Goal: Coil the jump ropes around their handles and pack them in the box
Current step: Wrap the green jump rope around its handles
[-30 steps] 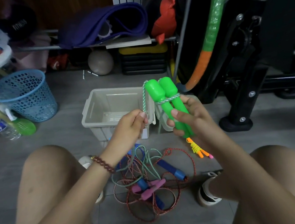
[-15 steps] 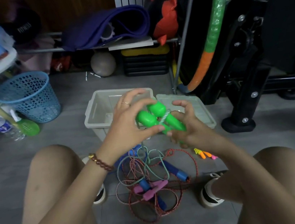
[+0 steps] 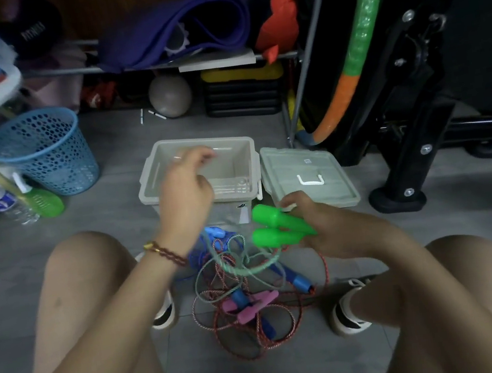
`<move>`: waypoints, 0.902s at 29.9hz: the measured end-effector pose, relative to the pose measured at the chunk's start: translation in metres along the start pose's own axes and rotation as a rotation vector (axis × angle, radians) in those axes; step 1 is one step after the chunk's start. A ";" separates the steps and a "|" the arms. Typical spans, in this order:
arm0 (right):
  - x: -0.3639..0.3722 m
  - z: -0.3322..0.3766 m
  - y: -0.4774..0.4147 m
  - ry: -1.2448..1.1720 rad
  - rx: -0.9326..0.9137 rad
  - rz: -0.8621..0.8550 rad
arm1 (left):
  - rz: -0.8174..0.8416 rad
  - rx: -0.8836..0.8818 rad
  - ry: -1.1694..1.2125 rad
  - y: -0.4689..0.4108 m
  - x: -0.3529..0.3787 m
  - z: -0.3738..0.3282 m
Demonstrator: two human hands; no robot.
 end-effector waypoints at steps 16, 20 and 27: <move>-0.029 0.033 0.004 -1.257 -0.313 -0.350 | 0.438 -0.260 0.714 0.045 0.076 -0.033; -0.036 0.023 0.002 -0.786 -0.275 -0.647 | 0.601 -0.090 0.155 0.060 0.084 -0.047; -0.027 0.024 -0.002 -0.018 -0.223 -0.604 | 0.493 0.377 -0.657 0.056 0.050 -0.071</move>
Point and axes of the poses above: each hand's wrist, its own y-axis away from the middle knuckle, its own x-axis out of the palm, z = x × y, the point moved 9 cm from there along -y, towards the middle knuckle, and after that the axes turned 11 degrees about -y, right-handed, at the moved point
